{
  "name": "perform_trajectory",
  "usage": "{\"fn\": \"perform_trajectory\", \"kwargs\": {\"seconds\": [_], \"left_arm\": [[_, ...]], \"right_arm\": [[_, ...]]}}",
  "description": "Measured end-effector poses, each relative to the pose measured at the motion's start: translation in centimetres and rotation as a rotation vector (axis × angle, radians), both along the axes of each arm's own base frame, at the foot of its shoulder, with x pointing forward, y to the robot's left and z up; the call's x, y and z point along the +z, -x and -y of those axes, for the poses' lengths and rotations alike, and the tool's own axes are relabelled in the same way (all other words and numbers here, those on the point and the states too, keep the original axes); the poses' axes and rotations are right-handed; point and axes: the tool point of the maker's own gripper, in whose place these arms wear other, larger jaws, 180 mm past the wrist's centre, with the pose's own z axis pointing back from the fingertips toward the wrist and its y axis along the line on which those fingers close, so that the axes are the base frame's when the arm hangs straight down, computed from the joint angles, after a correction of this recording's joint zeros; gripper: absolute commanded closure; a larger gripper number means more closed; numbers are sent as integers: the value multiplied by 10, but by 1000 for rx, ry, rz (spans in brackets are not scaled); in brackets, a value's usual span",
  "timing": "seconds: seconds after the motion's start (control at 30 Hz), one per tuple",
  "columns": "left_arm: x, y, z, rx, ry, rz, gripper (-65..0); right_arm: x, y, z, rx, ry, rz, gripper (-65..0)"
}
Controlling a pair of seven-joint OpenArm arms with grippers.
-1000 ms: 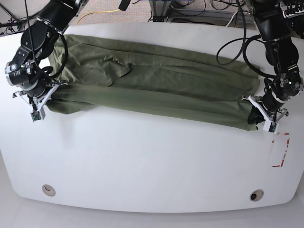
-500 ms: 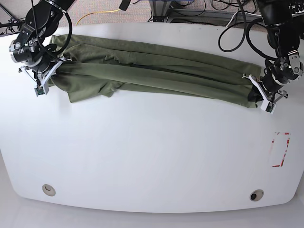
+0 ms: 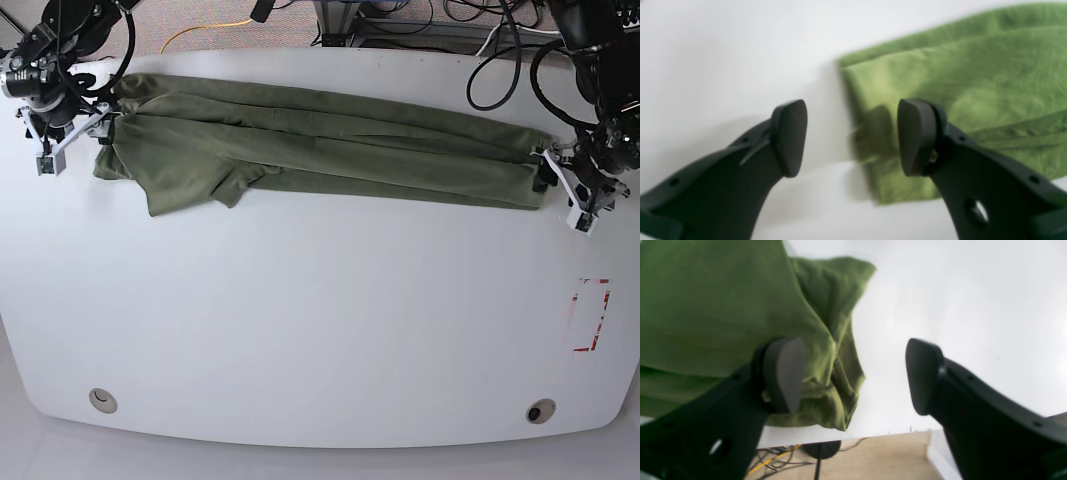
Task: Fold the T-shirt properly
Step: 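Regrasp the folded strip's end with the right gripper and pull outward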
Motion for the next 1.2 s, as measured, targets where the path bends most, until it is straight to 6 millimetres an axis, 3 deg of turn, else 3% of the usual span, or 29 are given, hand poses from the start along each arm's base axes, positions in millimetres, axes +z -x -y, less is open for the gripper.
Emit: {"fn": "perform_trajectory", "kwargs": {"seconds": [0.1, 0.2, 0.4, 0.57, 0.73, 0.83, 1.1, 1.2], "left_arm": [[31, -9, 0, -12, -54, 82, -399], [45, -17, 21, -32, -30, 148, -399], [24, -15, 62, -60, 65, 121, -397], [7, -10, 88, -111, 107, 74, -397], [-22, 6, 82, -85, 132, -15, -397], [-36, 15, 73, -59, 135, -61, -396], [-42, 20, 49, 1, 135, -82, -396], [-42, 20, 47, 6, 133, -79, -396]], "right_arm": [[7, -11, -9, 17, -53, 68, -452], [13, -27, -19, 42, -74, 112, -452], [8, -68, -48, 147, -120, 120, -452], [-5, -98, -58, 166, -164, 105, -452], [-30, -112, -58, 143, -226, 40, -452], [-40, -122, -71, 160, -280, 34, -452], [-65, -118, -73, 136, -353, -1, -441], [-66, -128, -77, 130, -385, 34, -358]]}}
